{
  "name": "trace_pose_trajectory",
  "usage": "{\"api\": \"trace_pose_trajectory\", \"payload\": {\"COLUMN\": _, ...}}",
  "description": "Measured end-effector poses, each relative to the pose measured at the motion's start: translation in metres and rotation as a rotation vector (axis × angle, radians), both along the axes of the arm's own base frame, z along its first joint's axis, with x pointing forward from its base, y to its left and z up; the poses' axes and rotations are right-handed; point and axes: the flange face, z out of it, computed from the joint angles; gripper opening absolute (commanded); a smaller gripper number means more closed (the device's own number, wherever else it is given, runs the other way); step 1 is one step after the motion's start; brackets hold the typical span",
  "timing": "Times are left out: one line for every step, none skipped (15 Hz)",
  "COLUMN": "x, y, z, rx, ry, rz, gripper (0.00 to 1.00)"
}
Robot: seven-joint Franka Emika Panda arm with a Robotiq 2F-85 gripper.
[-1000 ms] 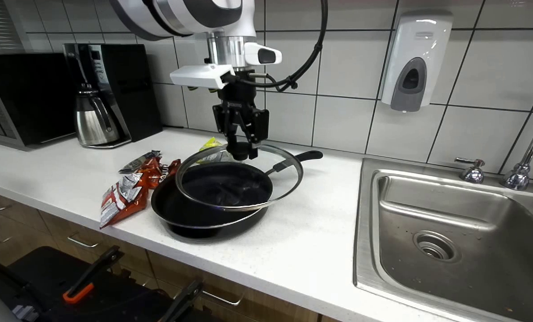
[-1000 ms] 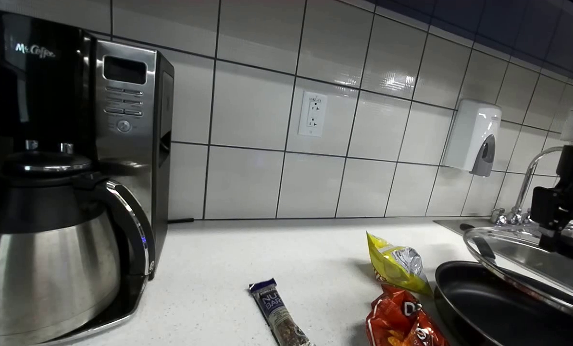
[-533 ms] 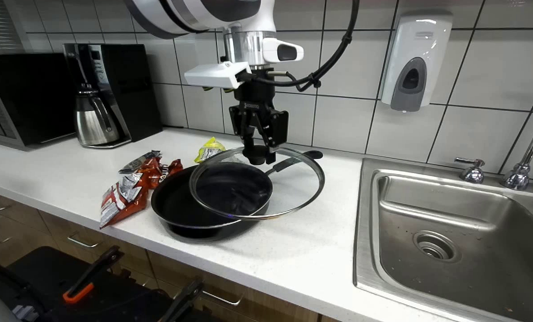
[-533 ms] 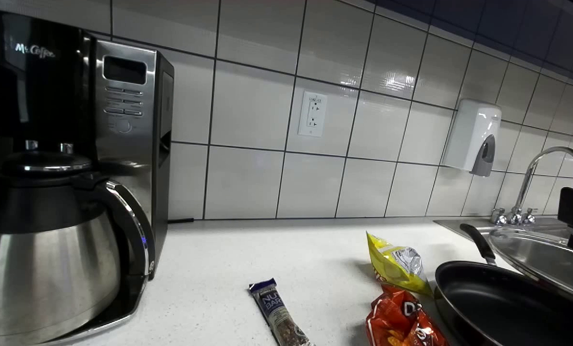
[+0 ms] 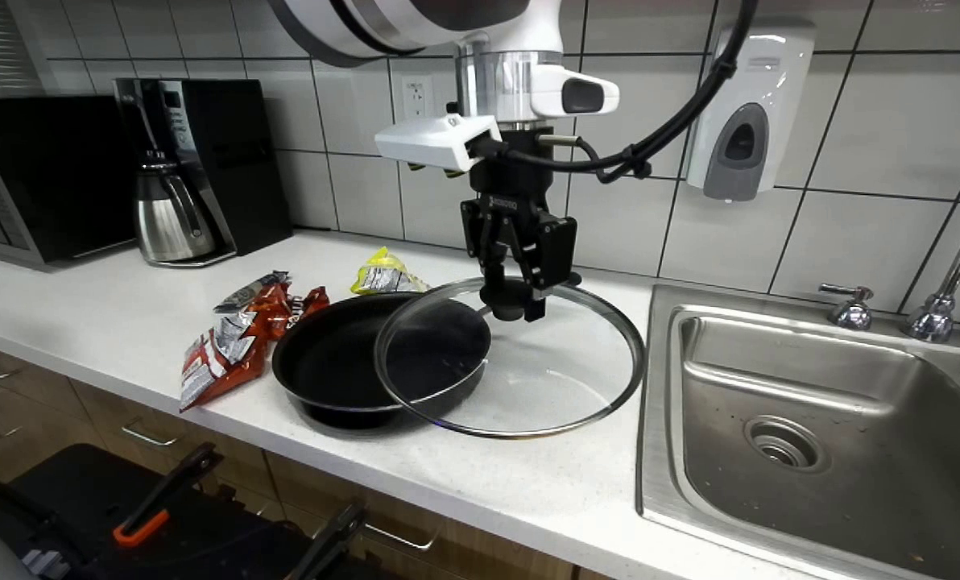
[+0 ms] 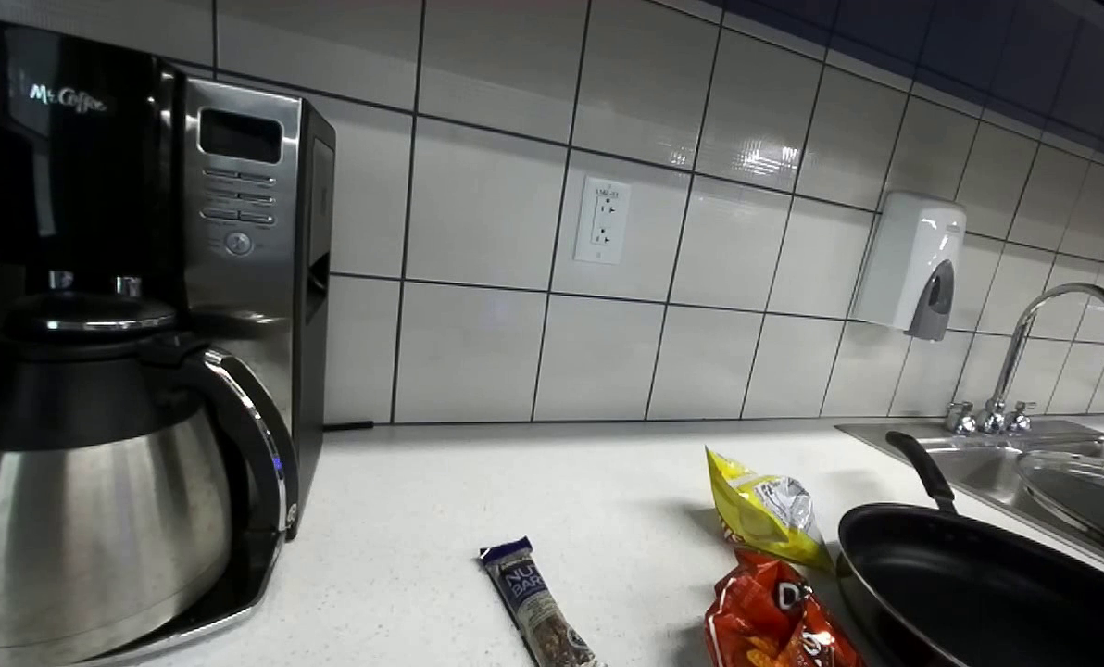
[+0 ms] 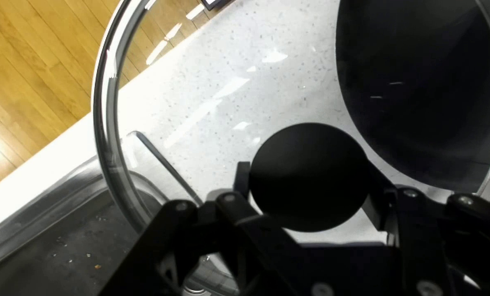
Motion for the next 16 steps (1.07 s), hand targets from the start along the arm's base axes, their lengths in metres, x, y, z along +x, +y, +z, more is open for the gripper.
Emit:
{"api": "trace_pose_trajectory", "payload": {"x": -0.004, "y": -0.008, "z": 0.0, "rx": 0.001, "ry": -0.001, "rz": -0.02, "gripper": 0.39}}
{"api": "trace_pose_trajectory", "payload": {"x": -0.009, "y": -0.016, "z": 0.0, "rx": 0.002, "ry": -0.002, "rz": -0.041, "gripper": 0.39}}
{"api": "trace_pose_trajectory", "payload": {"x": -0.013, "y": -0.024, "z": 0.001, "rx": 0.003, "ry": -0.004, "rz": -0.062, "gripper": 0.39}}
{"api": "trace_pose_trajectory", "payload": {"x": -0.016, "y": -0.032, "z": 0.001, "rx": 0.002, "ry": -0.007, "rz": -0.08, "gripper": 0.39}}
{"api": "trace_pose_trajectory", "payload": {"x": -0.018, "y": -0.039, "z": 0.002, "rx": 0.001, "ry": -0.009, "rz": -0.098, "gripper": 0.39}}
{"api": "trace_pose_trajectory", "payload": {"x": -0.02, "y": -0.046, "z": 0.003, "rx": 0.0, "ry": -0.011, "rz": -0.113, "gripper": 0.39}}
{"api": "trace_pose_trajectory", "payload": {"x": -0.02, "y": -0.054, "z": 0.004, "rx": -0.003, "ry": -0.013, "rz": -0.127, "gripper": 0.39}}
{"api": "trace_pose_trajectory", "payload": {"x": -0.021, "y": -0.061, "z": 0.004, "rx": -0.006, "ry": -0.013, "rz": -0.141, "gripper": 0.39}}
{"api": "trace_pose_trajectory", "payload": {"x": -0.021, "y": -0.068, "z": 0.004, "rx": -0.009, "ry": -0.013, "rz": -0.154, "gripper": 0.39}}
{"api": "trace_pose_trajectory", "payload": {"x": -0.02, "y": -0.074, "z": 0.004, "rx": -0.012, "ry": -0.011, "rz": -0.167, "gripper": 0.39}}
{"api": "trace_pose_trajectory", "payload": {"x": -0.019, "y": -0.081, "z": 0.003, "rx": -0.015, "ry": -0.009, "rz": -0.18, "gripper": 0.39}}
{"api": "trace_pose_trajectory", "payload": {"x": -0.017, "y": -0.087, "z": 0.002, "rx": -0.018, "ry": -0.006, "rz": -0.193, "gripper": 0.39}}
{"api": "trace_pose_trajectory", "payload": {"x": -0.015, "y": -0.092, "z": 0.0, "rx": -0.022, "ry": -0.003, "rz": -0.204, "gripper": 0.39}}
{"api": "trace_pose_trajectory", "payload": {"x": -0.013, "y": -0.098, "z": -0.002, "rx": -0.026, "ry": 0.001, "rz": -0.215, "gripper": 0.39}}
{"api": "trace_pose_trajectory", "payload": {"x": -0.011, "y": -0.103, "z": -0.004, "rx": -0.028, "ry": 0.005, "rz": -0.225, "gripper": 0.39}}
{"api": "trace_pose_trajectory", "payload": {"x": -0.009, "y": -0.108, "z": -0.006, "rx": -0.03, "ry": 0.008, "rz": -0.232, "gripper": 0.39}}
